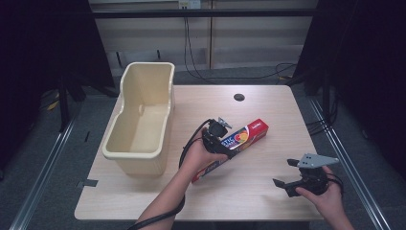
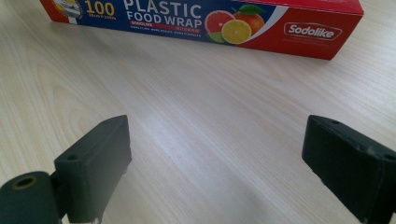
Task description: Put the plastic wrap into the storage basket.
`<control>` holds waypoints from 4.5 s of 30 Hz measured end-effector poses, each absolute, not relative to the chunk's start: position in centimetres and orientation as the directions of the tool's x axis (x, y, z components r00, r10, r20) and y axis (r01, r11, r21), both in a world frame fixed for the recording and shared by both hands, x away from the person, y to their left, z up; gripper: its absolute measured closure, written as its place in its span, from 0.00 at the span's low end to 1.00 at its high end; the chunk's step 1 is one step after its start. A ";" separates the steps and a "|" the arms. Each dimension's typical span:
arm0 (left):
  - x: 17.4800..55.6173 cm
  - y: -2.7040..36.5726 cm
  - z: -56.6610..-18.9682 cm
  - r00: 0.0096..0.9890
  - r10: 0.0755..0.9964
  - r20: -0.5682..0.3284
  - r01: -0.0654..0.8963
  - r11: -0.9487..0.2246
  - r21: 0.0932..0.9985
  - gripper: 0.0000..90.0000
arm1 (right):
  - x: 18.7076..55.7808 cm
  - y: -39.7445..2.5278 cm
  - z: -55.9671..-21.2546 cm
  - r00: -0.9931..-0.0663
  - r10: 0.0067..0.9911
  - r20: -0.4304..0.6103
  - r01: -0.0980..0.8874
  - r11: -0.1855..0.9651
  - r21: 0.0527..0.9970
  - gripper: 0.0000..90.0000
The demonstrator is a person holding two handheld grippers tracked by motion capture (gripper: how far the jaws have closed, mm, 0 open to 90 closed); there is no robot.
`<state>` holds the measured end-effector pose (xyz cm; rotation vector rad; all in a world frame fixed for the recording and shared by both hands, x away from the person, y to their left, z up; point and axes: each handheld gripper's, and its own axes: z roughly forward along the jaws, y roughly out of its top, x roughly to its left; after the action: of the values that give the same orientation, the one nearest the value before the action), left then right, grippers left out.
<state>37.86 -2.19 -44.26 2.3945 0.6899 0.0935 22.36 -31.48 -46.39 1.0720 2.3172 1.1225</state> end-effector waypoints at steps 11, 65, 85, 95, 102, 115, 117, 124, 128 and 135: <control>39.6 -3.0 -45.3 0.835 0.534 -0.134 0.517 -0.679 0.521 0.15 | 22.0 -32.0 -46.4 -0.638 0.770 0.015 0.488 0.389 0.781 0.09; 40.2 -3.7 -39.0 0.794 0.597 -0.115 0.603 -0.748 0.276 0.46 | 22.1 -32.1 -46.4 -0.643 0.766 0.010 0.484 0.396 0.780 0.09; 41.0 -1.6 -35.2 0.762 0.637 -0.121 0.641 -0.714 0.282 0.46 | 22.1 -32.0 -46.4 -0.648 0.761 0.018 0.484 0.393 0.781 0.08; 41.3 -0.5 -32.7 0.744 0.657 -0.123 0.661 -0.696 0.281 0.46 | 22.1 -32.0 -46.5 -0.643 0.766 0.012 0.483 0.394 0.782 0.08; 41.5 0.7 -30.9 0.729 0.674 -0.120 0.676 -0.680 0.284 0.45 | 22.1 -32.0 -46.5 -0.640 0.768 0.008 0.483 0.394 0.781 0.08; 42.0 2.3 -28.5 0.690 0.715 -0.116 0.714 -0.644 0.276 0.45 | 22.1 -31.9 -46.4 -0.643 0.766 0.007 0.483 0.399 0.780 0.08; 42.1 2.6 -28.2 0.689 0.715 -0.120 0.714 -0.640 0.284 0.45 | 22.1 -31.9 -46.4 -0.644 0.765 0.006 0.482 0.399 0.780 0.08; 42.5 3.7 -27.3 0.664 0.738 -0.123 0.736 -0.616 0.281 0.45 | 22.1 -31.9 -46.5 -0.647 0.762 0.013 0.484 0.397 0.780 0.08; 42.6 4.4 -26.9 0.651 0.750 -0.118 0.747 -0.604 0.278 0.45 | 22.1 -31.9 -46.5 -0.646 0.763 0.009 0.483 0.400 0.779 0.08; 42.8 6.2 -26.1 0.614 0.780 -0.122 0.776 -0.569 0.273 0.45 | 22.1 -31.7 -46.5 -0.650 0.760 0.009 0.483 0.404 0.777 0.08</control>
<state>42.75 6.17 -26.09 2.5428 1.2613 0.0179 22.07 -31.74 -46.49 1.0738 2.3189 1.1122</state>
